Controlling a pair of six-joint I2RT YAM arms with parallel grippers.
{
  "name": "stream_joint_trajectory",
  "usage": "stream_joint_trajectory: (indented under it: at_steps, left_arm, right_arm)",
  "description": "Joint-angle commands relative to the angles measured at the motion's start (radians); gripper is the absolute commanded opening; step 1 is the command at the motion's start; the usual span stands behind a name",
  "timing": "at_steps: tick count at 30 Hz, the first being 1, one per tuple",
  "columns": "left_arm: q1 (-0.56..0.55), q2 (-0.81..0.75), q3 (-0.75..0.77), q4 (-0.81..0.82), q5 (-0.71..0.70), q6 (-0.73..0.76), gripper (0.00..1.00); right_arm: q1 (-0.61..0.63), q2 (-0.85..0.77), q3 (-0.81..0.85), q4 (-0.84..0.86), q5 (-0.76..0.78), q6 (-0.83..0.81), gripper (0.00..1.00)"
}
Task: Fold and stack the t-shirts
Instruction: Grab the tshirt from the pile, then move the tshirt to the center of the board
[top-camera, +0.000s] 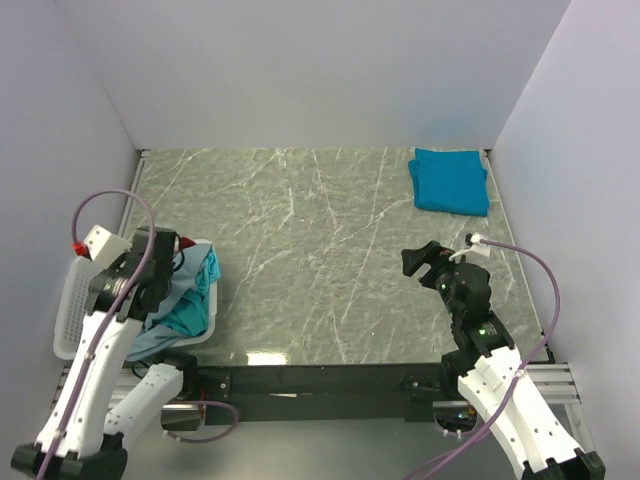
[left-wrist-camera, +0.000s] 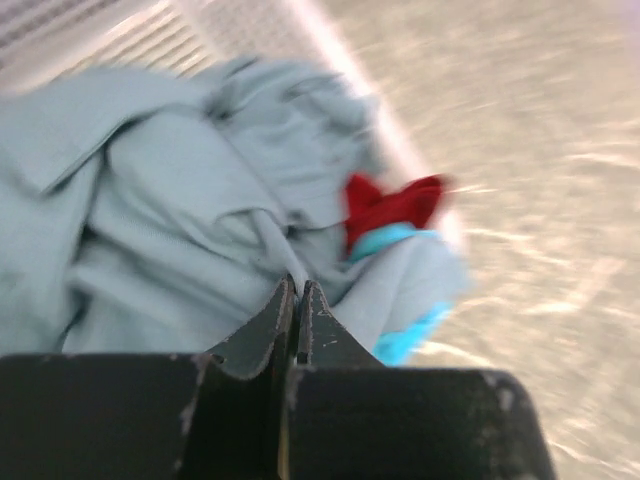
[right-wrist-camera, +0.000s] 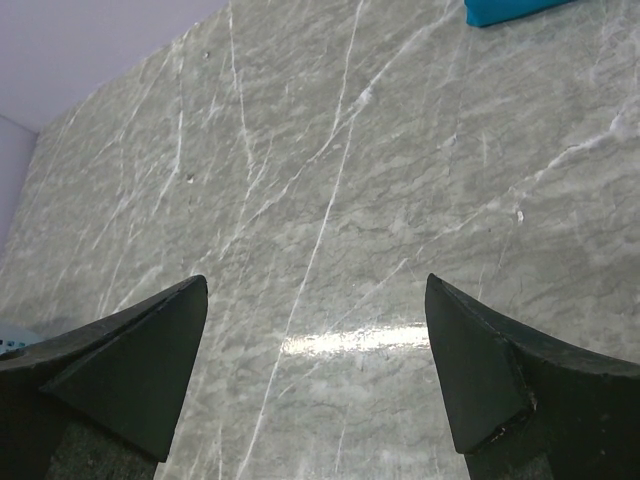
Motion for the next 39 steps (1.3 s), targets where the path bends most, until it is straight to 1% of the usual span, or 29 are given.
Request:
stream_joint_trajectory:
  at_steps: [1, 3, 4, 7, 11, 12, 13, 15, 17, 19, 20, 23, 24, 26, 27, 29, 30, 32, 33, 34, 35, 36, 37, 38, 39]
  left_arm:
    - [0.004, -0.066, 0.070, 0.233, 0.014, 0.136, 0.01]
    - [0.004, -0.087, 0.083, 0.310, 0.049, 0.191, 0.01]
    - [0.004, -0.086, 0.087, 0.384, 0.051, 0.202, 0.01]
    - [0.004, -0.060, 0.115, 0.475, 0.048, 0.225, 0.01]
    - [0.004, 0.012, 0.176, 0.661, 0.136, 0.279, 0.01]
    - [0.004, 0.055, 0.191, 0.732, 0.159, 0.291, 0.01]
    - [0.004, 0.083, 0.214, 0.754, 0.184, 0.300, 0.01]
    - [0.004, 0.170, 0.346, 0.794, 0.267, 0.371, 0.01]
    - [0.004, 0.244, 0.409, 0.817, 0.332, 0.403, 0.01]
    - [0.004, 0.284, 0.464, 0.878, 0.385, 0.432, 0.01]
    - [0.004, 0.317, 0.510, 0.907, 0.452, 0.466, 0.01]
    - [0.004, 0.374, 0.601, 0.996, 0.581, 0.510, 0.01]
    - [0.001, 0.414, 0.616, 1.019, 0.683, 0.513, 0.01]
    - [0.001, 0.484, 0.680, 1.059, 0.799, 0.497, 0.01]
    - [-0.007, 0.511, 0.707, 1.068, 0.936, 0.498, 0.01]
    - [-0.023, 0.561, 0.796, 1.075, 1.032, 0.484, 0.01]
    - [-0.057, 0.612, 0.826, 1.076, 1.095, 0.490, 0.01]
    - [-0.108, 0.682, 0.927, 1.044, 1.106, 0.520, 0.01]
    - [-0.172, 0.703, 0.960, 1.030, 1.083, 0.538, 0.01]
    - [-0.204, 0.722, 1.022, 1.013, 1.060, 0.585, 0.01]
    - [-0.238, 0.759, 1.053, 0.980, 1.039, 0.604, 0.01]
    - [-0.296, 0.778, 1.081, 0.972, 1.025, 0.625, 0.01]
    - [-0.321, 0.793, 1.130, 0.967, 1.008, 0.656, 0.01]
    - [-0.362, 0.818, 1.149, 0.963, 0.997, 0.661, 0.01]
    - [-0.379, 0.827, 1.164, 0.969, 1.000, 0.667, 0.01]
  right_arm:
    - [0.006, -0.006, 0.015, 0.016, 0.021, -0.009, 0.95]
    - [0.004, -0.011, 0.011, 0.024, 0.016, -0.008, 0.95]
    - [0.004, -0.014, 0.005, 0.034, 0.013, -0.008, 0.95]
    - [0.006, -0.016, 0.005, 0.036, 0.003, -0.008, 0.95]
    - [0.004, -0.019, 0.008, 0.033, 0.006, -0.008, 0.95]
    - [0.006, -0.019, 0.006, 0.035, 0.009, -0.008, 0.95]
    - [0.006, -0.019, 0.008, 0.030, 0.012, -0.008, 0.95]
    - [0.006, -0.020, 0.008, 0.025, 0.024, -0.008, 0.95]
    - [0.004, -0.022, 0.008, 0.022, 0.026, -0.008, 0.95]
    - [0.004, -0.025, 0.011, 0.018, 0.027, -0.009, 0.95]
    - [0.004, -0.028, 0.011, 0.018, 0.032, -0.008, 0.95]
    - [0.006, -0.032, 0.005, 0.022, 0.036, -0.005, 0.95]
    - [0.004, -0.032, 0.002, 0.025, 0.036, -0.001, 0.95]
    - [0.006, -0.029, 0.000, 0.028, 0.035, 0.000, 0.95]
    - [0.006, -0.026, 0.005, 0.027, 0.036, 0.000, 0.95]
    - [0.004, -0.029, 0.005, 0.021, 0.039, 0.002, 0.95]
    - [0.004, -0.032, 0.003, 0.025, 0.042, 0.002, 0.95]
    - [0.006, -0.037, -0.002, 0.027, 0.042, 0.003, 0.95]
    - [0.004, -0.039, -0.002, 0.027, 0.046, 0.003, 0.95]
    - [0.006, -0.040, -0.002, 0.025, 0.046, 0.003, 0.95]
    - [0.006, -0.042, 0.001, 0.024, 0.049, 0.003, 0.95]
    - [0.006, -0.045, 0.000, 0.019, 0.052, 0.003, 0.95]
    - [0.004, -0.045, 0.000, 0.018, 0.055, 0.006, 0.95]
    - [0.006, -0.048, -0.002, 0.019, 0.055, 0.005, 0.95]
    - [0.004, -0.049, -0.002, 0.018, 0.059, 0.006, 0.95]
